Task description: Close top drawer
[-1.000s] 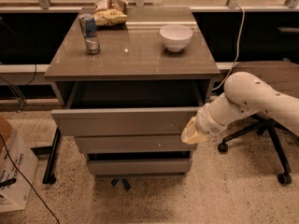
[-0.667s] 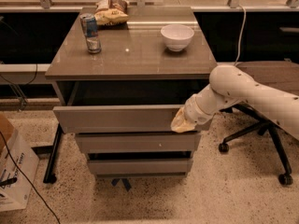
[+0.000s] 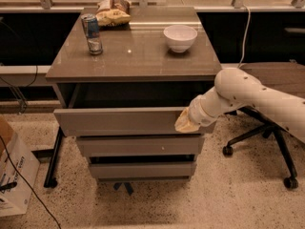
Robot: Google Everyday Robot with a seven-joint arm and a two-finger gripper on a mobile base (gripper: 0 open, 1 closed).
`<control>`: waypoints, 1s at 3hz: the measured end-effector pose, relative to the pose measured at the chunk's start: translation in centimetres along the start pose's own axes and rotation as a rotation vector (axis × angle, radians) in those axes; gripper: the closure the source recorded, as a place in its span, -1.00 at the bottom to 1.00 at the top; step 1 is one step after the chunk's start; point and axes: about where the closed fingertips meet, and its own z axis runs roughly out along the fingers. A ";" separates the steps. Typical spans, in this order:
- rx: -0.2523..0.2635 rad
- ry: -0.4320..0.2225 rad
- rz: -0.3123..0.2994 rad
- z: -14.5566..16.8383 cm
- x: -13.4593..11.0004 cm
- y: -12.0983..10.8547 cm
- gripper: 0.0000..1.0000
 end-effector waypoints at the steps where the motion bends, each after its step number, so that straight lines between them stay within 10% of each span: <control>1: 0.149 0.031 0.007 -1.1 1.1 -2.2 1.00; 3: 0.310 0.025 0.004 -1.7 2.1 -6.6 0.62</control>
Offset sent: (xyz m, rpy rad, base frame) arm 0.0619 -0.0446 0.0239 -0.0333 -0.3114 -0.2137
